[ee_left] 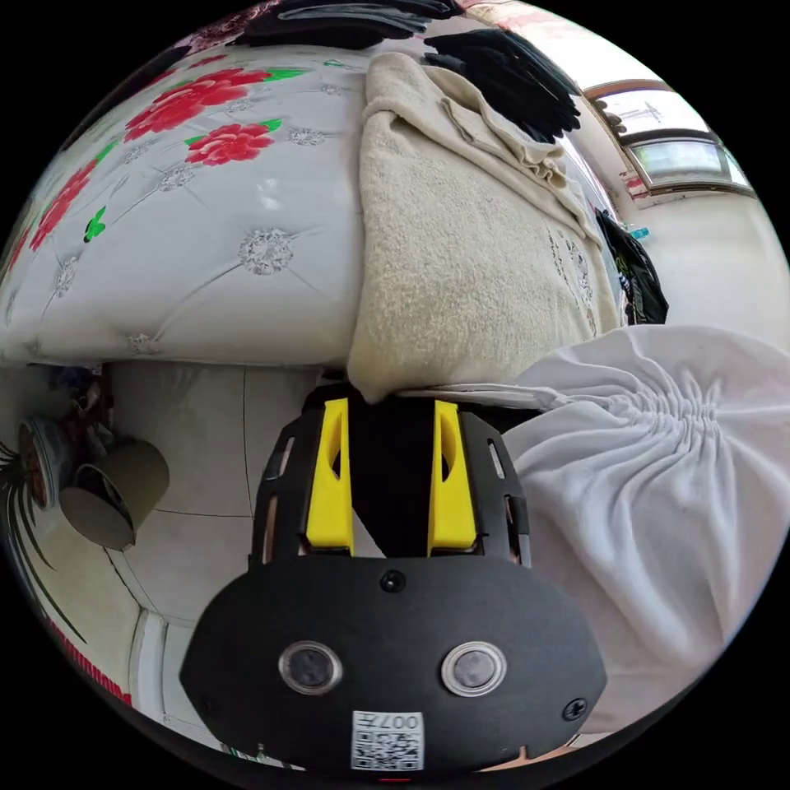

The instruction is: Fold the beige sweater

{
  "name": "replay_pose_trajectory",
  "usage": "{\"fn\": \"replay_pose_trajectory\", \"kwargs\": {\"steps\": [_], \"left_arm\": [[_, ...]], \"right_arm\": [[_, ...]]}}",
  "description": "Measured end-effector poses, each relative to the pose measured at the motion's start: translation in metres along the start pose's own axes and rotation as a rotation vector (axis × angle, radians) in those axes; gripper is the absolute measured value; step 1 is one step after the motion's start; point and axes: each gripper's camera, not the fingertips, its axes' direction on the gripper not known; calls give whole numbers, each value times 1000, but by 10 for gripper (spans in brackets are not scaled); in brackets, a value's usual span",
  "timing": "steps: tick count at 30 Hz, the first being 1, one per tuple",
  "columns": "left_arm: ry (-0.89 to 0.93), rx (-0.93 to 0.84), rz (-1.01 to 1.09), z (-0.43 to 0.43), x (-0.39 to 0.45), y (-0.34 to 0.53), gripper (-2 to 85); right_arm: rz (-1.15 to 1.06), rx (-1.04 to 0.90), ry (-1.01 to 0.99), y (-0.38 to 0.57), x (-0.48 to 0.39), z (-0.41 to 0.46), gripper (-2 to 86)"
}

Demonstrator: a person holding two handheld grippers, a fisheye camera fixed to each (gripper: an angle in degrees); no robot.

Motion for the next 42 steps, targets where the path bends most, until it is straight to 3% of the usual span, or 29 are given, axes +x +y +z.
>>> {"fn": "replay_pose_trajectory", "kwargs": {"steps": [4,8,11,13,16,19,22,27,32,35,38,40,42], "left_arm": [[-71,-94,48,10,16,-32,66],[74,-66,163,-25,25,-44,12],[227,120,229,-88,35,-69,2],[176,220,205,-116,38,-101,10],[118,254,115,-114,31,-137,44],[144,202,72,-105,27,-144,123],[122,202,98,-100,32,-124,142],[106,66,101,-66,40,-124,124],[32,-69,177,-49,63,-143,32],[159,-58,199,-72,53,-146,22],[405,16,224,-118,32,-140,16],[583,97,260,-158,15,-138,15],[657,200,282,-189,6,-141,16]], "right_arm": [[33,-57,98,-19,-1,4,34],[-13,-35,23,-29,4,-29,10],[-17,149,-128,-38,19,-83,4],[22,366,-216,-49,37,-125,3],[84,503,-296,-68,55,-147,8],[111,458,-285,-80,54,-141,24],[88,375,-278,-74,48,-129,41],[134,269,-250,-64,53,-106,53],[133,154,-236,-86,51,-87,38],[99,99,-196,-95,55,-88,22],[62,176,-346,-82,73,-121,11],[88,322,-554,-63,97,-161,7],[94,439,-694,-55,112,-190,5]]}}
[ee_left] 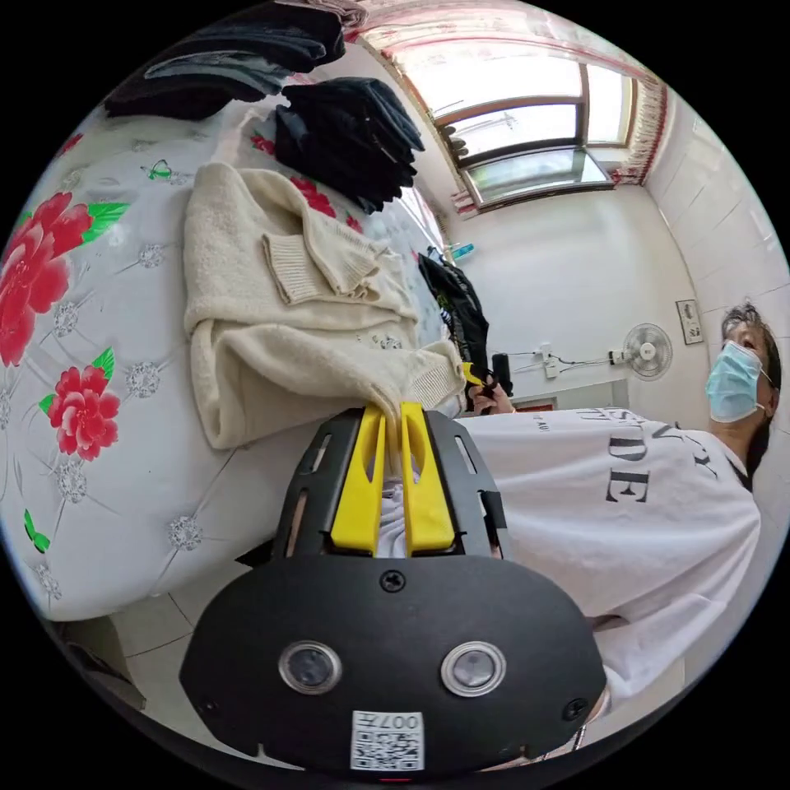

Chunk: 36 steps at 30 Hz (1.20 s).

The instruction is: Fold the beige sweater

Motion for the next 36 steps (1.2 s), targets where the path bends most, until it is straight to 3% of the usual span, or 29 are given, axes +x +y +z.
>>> {"fn": "replay_pose_trajectory", "kwargs": {"steps": [5,9,12,17,21,26,31,34,36], "left_arm": [[41,237,32,-38,-1,-68,20],[-265,328,-143,-10,-47,-143,48],[-324,396,-314,12,-82,-152,66],[-478,298,-299,44,-86,-113,73],[-575,207,-320,62,-81,-54,74],[-603,170,-244,93,-45,-38,80],[-636,94,25,178,22,-98,84],[-819,177,104,195,66,-124,68],[-759,202,151,202,74,-131,51]], "right_arm": [[-83,131,-130,-61,-31,-21,11],[-90,228,114,-138,-37,15,39],[-30,243,337,-165,-18,41,63],[-7,210,504,-132,9,43,88],[165,307,603,-60,45,6,106],[357,347,438,4,95,-13,115],[419,330,206,16,131,18,110],[423,358,134,12,138,28,101],[430,369,128,12,141,32,92]]}}
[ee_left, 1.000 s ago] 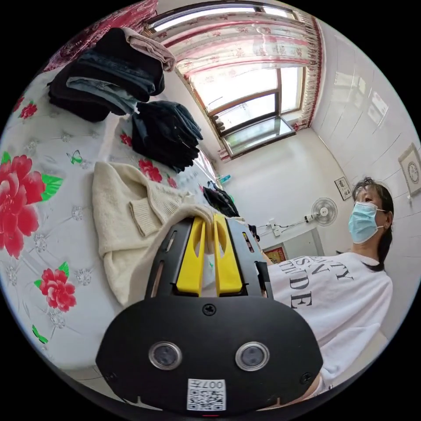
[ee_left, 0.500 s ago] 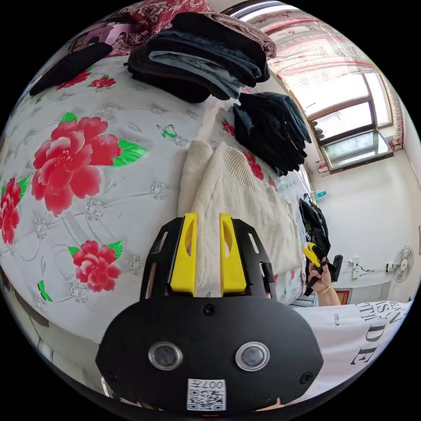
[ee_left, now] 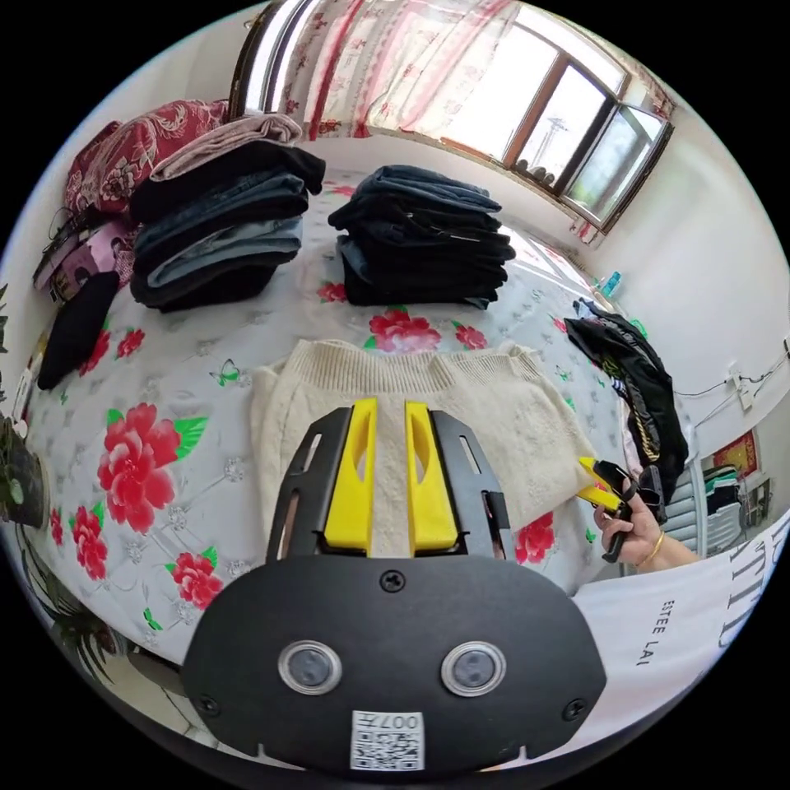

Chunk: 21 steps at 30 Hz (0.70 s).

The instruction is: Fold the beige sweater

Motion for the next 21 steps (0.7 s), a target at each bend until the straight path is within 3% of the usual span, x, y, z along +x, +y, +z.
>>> {"fn": "replay_pose_trajectory", "kwargs": {"steps": [5,8,11,15,21], "left_arm": [[265,-113,45,65,37,-11,53],[147,-329,113,142,66,1,39],[67,-244,243,157,79,16,23],[35,-293,259,149,87,5,22],[260,-192,-1,63,-1,26,44]], "right_arm": [[51,9,-4,5,17,7,60],[66,35,-32,16,20,7,41],[-17,38,-43,26,-4,9,28],[-302,-28,-34,35,-93,28,18],[-977,-268,163,114,-264,128,19]]}}
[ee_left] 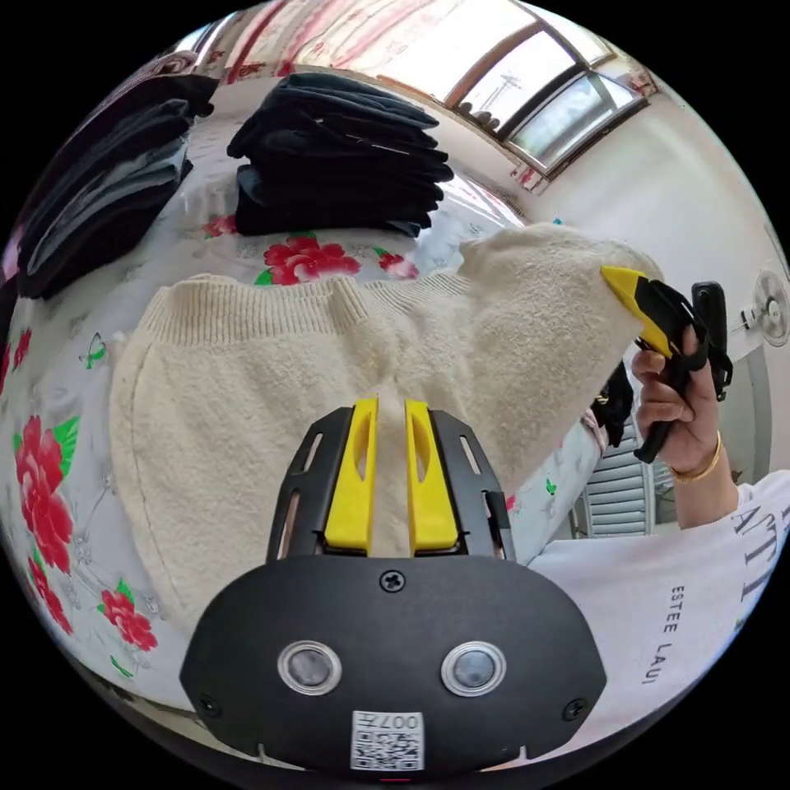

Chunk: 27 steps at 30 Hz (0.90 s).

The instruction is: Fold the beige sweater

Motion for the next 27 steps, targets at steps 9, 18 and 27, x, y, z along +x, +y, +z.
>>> {"fn": "replay_pose_trajectory", "kwargs": {"steps": [9,18,27], "left_arm": [[-23,172,-447,-129,-131,159,68],[263,237,-630,-135,-185,203,144],[424,135,-626,-110,-220,149,214]], "right_arm": [[-392,-485,-266,26,-149,259,62],[-208,-460,-397,19,-88,270,116],[300,-254,-84,-44,106,209,175]]}}
